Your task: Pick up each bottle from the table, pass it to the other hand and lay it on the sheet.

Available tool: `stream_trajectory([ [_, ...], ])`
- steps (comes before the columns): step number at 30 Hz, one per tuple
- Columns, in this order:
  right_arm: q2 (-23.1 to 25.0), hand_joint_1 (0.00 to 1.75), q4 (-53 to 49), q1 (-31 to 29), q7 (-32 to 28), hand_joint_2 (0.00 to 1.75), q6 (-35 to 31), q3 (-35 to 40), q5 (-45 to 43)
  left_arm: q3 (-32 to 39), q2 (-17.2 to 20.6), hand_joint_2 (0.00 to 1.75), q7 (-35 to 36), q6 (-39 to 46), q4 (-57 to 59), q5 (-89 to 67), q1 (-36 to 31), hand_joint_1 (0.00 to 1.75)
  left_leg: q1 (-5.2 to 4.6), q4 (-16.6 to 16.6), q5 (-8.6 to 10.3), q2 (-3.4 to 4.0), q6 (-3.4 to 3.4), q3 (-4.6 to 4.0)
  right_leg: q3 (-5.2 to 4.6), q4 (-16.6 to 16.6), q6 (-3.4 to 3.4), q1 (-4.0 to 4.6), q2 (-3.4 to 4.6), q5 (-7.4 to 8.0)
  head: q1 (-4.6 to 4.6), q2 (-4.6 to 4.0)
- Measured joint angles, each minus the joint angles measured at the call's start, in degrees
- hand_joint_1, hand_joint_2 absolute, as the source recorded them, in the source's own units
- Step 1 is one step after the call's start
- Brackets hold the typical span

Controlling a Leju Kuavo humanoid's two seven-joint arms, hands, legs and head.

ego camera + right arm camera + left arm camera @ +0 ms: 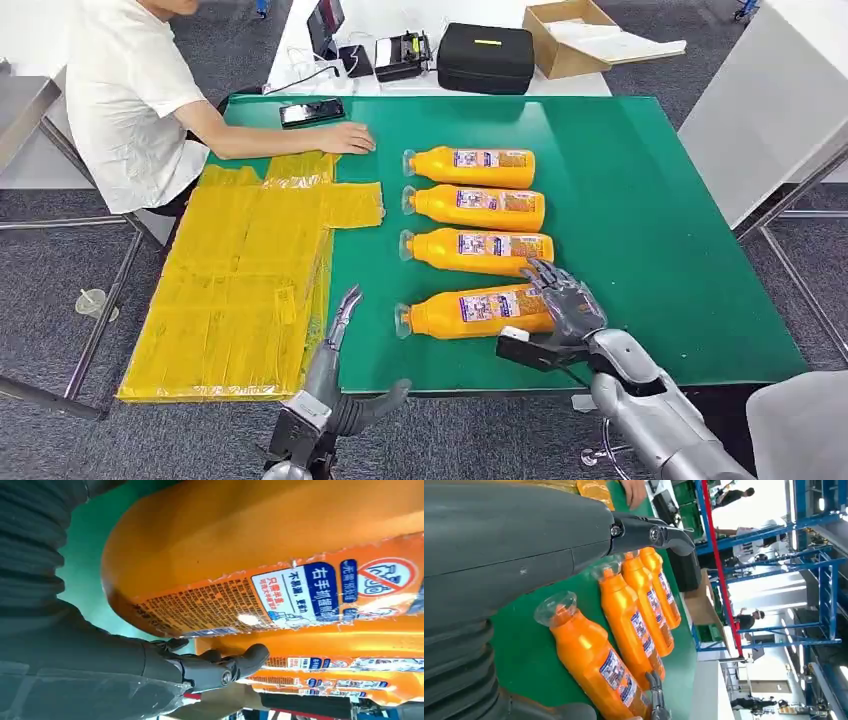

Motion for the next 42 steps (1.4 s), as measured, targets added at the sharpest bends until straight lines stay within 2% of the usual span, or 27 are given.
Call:
stream_trajectory([
  [12,4.4,0.0,1.9,0.0,-2.0,1.75,-3.1,1.4,-1.2,-0.2,0.0,1.75,0.0,-0.3,0.0,0.2,-0.2,0.0,0.02,0.0,0.0,0.02,-0.01,0.03,0.0,0.0,0.0,0.03,0.02,0.0,0.0,0.0],
  [29,6.6,0.02,2.7,-0.1,-3.1,1.75,-4.1,2.6,-1.1,-0.5,0.0,1.75,0.0,-0.5,0.0,0.2,-0.4,0.0,0.02,0.0,0.0,0.02,-0.01,0.04,0.02,0.0,0.0,0.03,0.01,0.0,0.0,0.0],
  [31,6.6,1.75,3.3,-0.5,-3.1,1.75,-2.9,2.8,-1.4,-0.6,0.0,1.75,-0.1,-0.5,0.0,0.4,-0.5,0.0,0.02,0.0,0.0,0.02,0.0,0.04,0.01,0.0,0.0,0.03,0.02,0.0,0.0,0.0],
  [40,4.7,1.75,10.1,-6.8,-2.2,1.75,8.0,5.8,-4.7,-1.1,0.0,1.75,-0.6,-0.5,0.9,1.2,-1.1,0.0,0.0,0.0,-0.21,0.33,0.01,0.75,0.43,-0.1,-0.04,0.03,0.25,0.0,0.0,0.0],
  [42,4.3,1.75,11.6,-8.4,-1.9,1.75,10.2,6.8,-5.7,-1.3,0.0,1.75,-0.9,-0.5,1.1,1.4,-1.4,0.0,0.0,0.0,-0.42,0.4,0.06,1.06,0.22,-0.1,-0.11,0.03,0.34,-0.11,0.0,0.0],
])
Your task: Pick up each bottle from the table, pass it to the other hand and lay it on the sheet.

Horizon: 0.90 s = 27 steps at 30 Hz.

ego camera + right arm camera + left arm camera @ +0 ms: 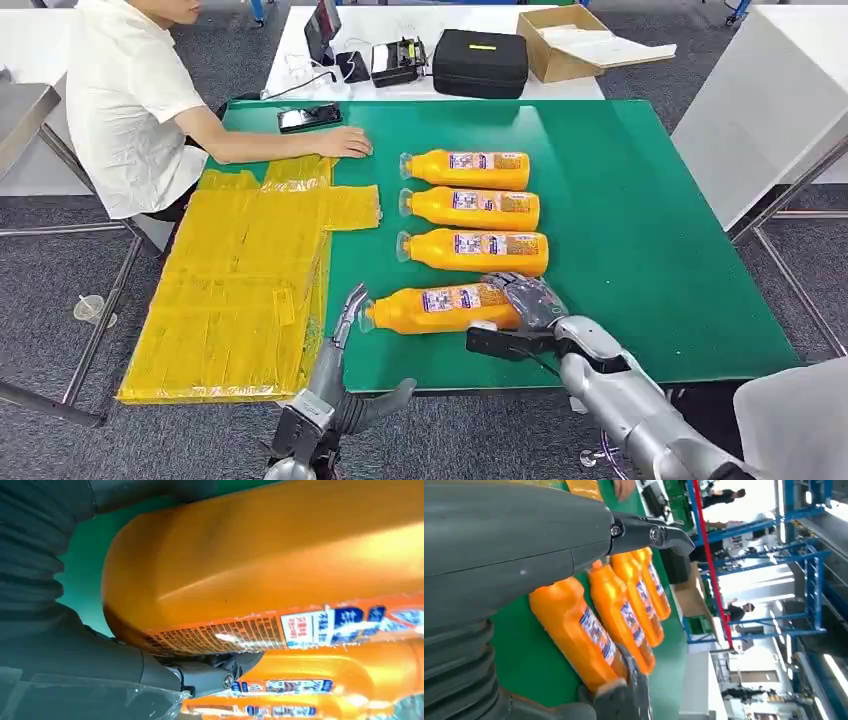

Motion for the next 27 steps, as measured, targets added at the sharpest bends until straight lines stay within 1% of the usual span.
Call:
stream_trajectory([
  [3,-0.6,1.75,1.9,-1.7,0.4,1.75,1.6,1.4,-1.5,-0.3,-0.1,1.75,-0.2,0.0,0.5,0.4,-0.4,0.0,0.0,0.0,-0.11,0.0,0.02,0.26,0.26,0.0,0.06,0.0,0.0,-0.19,0.0,0.0],
  [11,-1.0,1.75,4.8,-3.7,1.2,1.75,1.8,3.2,-3.6,-0.4,-0.3,1.75,-0.5,0.2,1.5,0.9,-0.8,0.0,-0.02,0.0,0.01,-0.09,0.08,0.68,0.77,-0.1,0.14,-0.01,-0.01,-0.12,0.0,0.0],
  [16,-1.0,1.75,5.5,-4.0,1.1,1.75,1.7,3.3,-4.0,-0.4,-0.3,1.75,-0.5,0.2,1.7,1.0,-1.1,0.0,-0.02,0.0,-0.02,-0.09,0.08,0.71,0.83,-0.1,0.16,-0.01,-0.01,-0.15,0.0,0.0],
  [18,-1.0,1.75,5.5,-3.8,-0.3,1.75,1.4,3.2,-6.3,-0.5,-0.4,1.75,-0.7,0.2,1.7,1.4,-1.1,0.0,-0.02,0.0,-0.02,-0.11,0.08,0.71,0.83,-0.1,0.17,-0.01,-0.01,-0.15,0.0,0.0],
  [20,-1.0,1.75,5.5,-2.7,-3.0,1.75,0.0,2.5,-10.1,-0.6,-0.4,1.75,-1.1,0.2,1.7,1.6,-1.1,0.0,-0.01,0.0,-0.02,-0.13,0.08,0.69,0.89,-0.1,0.17,-0.01,-0.02,-0.15,0.02,0.0],
  [22,-0.8,1.75,4.2,-0.4,-5.7,1.75,-2.6,1.1,-13.6,-0.6,-0.4,1.75,-1.2,0.4,1.7,2.7,-1.1,0.0,-0.01,0.0,0.0,-0.14,0.08,0.57,1.36,-0.1,0.18,-0.01,-0.03,-0.13,0.0,0.0],
  [27,1.2,1.75,-2.7,7.1,-8.5,1.75,-7.5,-4.6,-18.5,0.0,-0.5,1.75,-1.3,1.6,1.6,9.1,-0.8,0.0,0.01,0.0,-0.06,-0.12,0.0,0.4,1.2,-0.1,0.15,0.07,-0.02,-0.13,0.0,0.0],
])
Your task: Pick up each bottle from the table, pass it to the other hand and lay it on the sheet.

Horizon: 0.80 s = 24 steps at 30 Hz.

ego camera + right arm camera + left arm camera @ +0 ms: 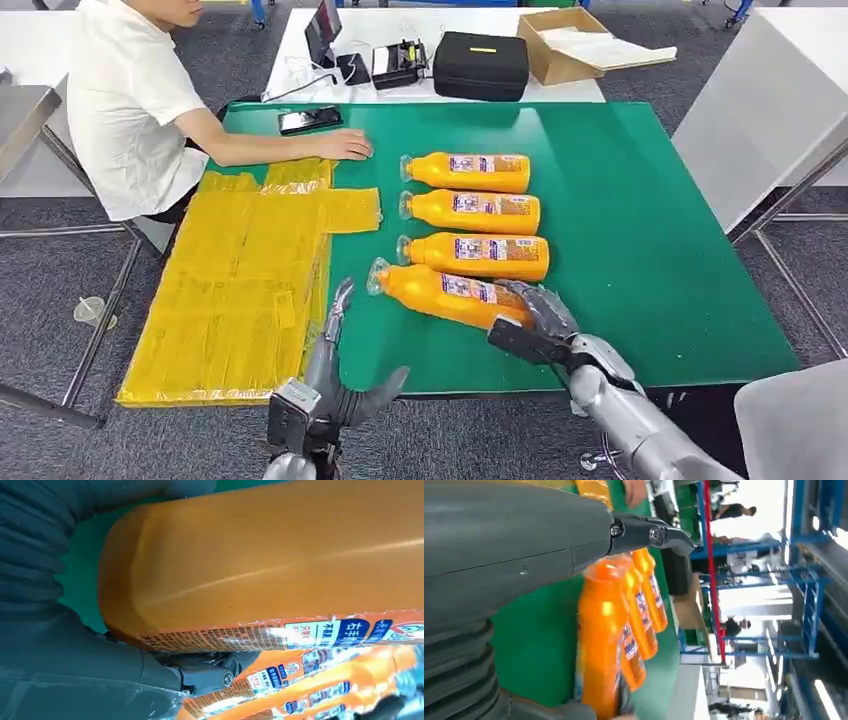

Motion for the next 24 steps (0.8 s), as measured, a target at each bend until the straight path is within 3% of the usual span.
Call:
stream_trajectory([
  [10,8.2,1.75,-14.2,12.9,-5.4,1.75,-5.9,-10.5,-5.4,3.2,-0.4,1.75,-1.2,3.3,-5.2,13.0,2.7,0.0,0.03,0.0,0.01,-0.02,-0.01,-0.73,-0.69,0.0,-0.02,-0.04,-0.03,-0.03,0.0,0.0],
  [24,14.0,1.75,-21.1,16.3,-8.0,1.75,-8.4,-13.4,-8.6,3.2,0.1,1.75,1.3,0.2,-8.0,19.1,3.9,0.0,0.02,0.0,0.01,-0.01,-0.01,-0.85,-0.85,0.0,-0.02,-0.05,-0.03,-0.04,-0.02,0.0],
])
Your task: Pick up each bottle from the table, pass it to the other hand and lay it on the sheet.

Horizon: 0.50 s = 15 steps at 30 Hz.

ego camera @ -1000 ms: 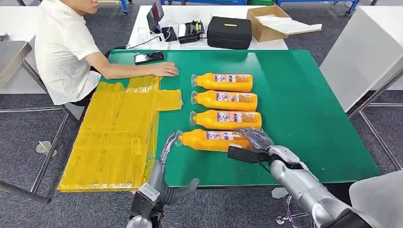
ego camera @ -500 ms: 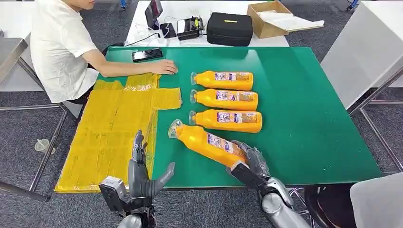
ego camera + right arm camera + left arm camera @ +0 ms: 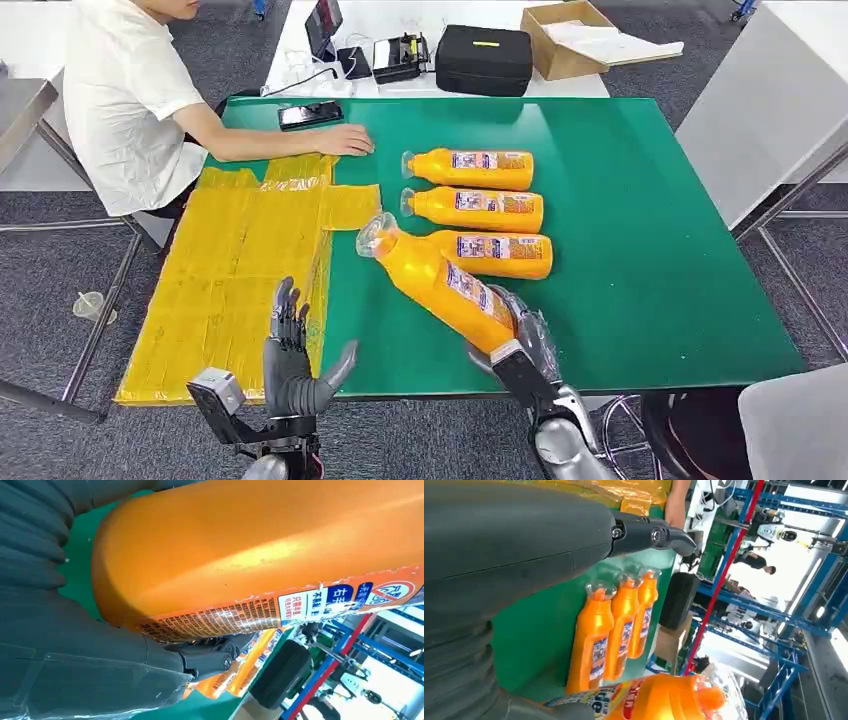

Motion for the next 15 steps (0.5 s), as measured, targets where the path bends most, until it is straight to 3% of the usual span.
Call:
stream_trajectory([
  [4,0.4,1.73,-0.2,0.1,0.0,1.75,0.0,-0.4,-0.1,0.0,0.0,1.75,0.2,-0.6,-0.1,0.3,0.0,0.0,0.0,0.0,0.0,0.0,0.0,-0.03,-0.01,0.0,0.0,-0.01,0.0,0.0,0.02,0.0],
  [9,0.8,1.75,0.2,-0.5,-1.0,1.75,5.0,0.2,-1.1,-0.8,0.5,1.75,4.9,-12.8,0.1,6.7,-0.1,0.0,-0.01,0.0,0.0,0.0,0.0,-0.09,-0.05,0.0,0.0,-0.01,0.01,0.0,0.02,0.0],
  [15,1.8,1.75,5.6,-5.3,-1.3,1.75,7.4,5.3,1.2,-1.3,0.6,1.75,8.5,-19.6,2.1,8.6,-1.6,0.0,0.0,0.0,0.04,0.02,-0.01,-0.08,-0.08,0.0,0.0,0.01,0.01,0.01,0.02,0.0],
])
